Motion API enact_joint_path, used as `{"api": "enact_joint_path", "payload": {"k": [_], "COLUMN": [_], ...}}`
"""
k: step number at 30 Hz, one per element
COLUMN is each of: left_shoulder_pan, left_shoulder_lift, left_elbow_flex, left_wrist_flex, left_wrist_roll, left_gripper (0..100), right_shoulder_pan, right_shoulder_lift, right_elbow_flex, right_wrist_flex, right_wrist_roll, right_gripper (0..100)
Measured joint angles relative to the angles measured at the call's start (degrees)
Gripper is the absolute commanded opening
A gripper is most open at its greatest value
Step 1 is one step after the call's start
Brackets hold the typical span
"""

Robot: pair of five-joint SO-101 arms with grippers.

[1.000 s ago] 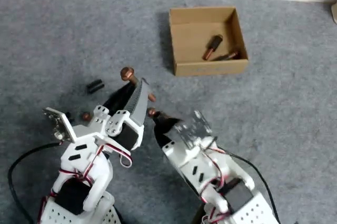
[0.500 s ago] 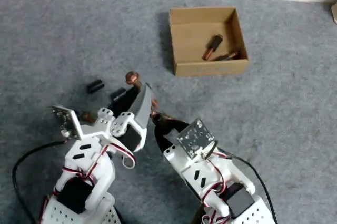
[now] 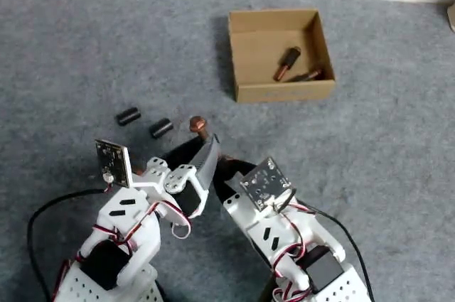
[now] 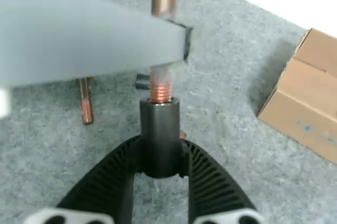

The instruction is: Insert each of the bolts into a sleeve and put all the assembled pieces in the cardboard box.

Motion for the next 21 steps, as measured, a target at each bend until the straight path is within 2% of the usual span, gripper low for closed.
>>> {"api": "enact_joint_path", "payload": {"k": [13, 21], "left_shoulder_pan": [2.02, 2.46], "left_shoulder_lift": [-0.79, -0.79], "left_elbow_flex": [4.13, 9.32], "left_wrist_flex": [-0.53, -8.09], "left_wrist_roll": [0.26, 2.90], "left_gripper": [1, 1], "right_shoulder_pan": [1.76, 4.40], "right_shoulder_lift": [0.09, 0.09], "right_elbow_flex": [0.18, 0.18], "right_wrist_flex": [0.09, 0.09], "right_wrist_roll": [0.00, 0.09], "right_gripper": [0.4, 0.4]}}
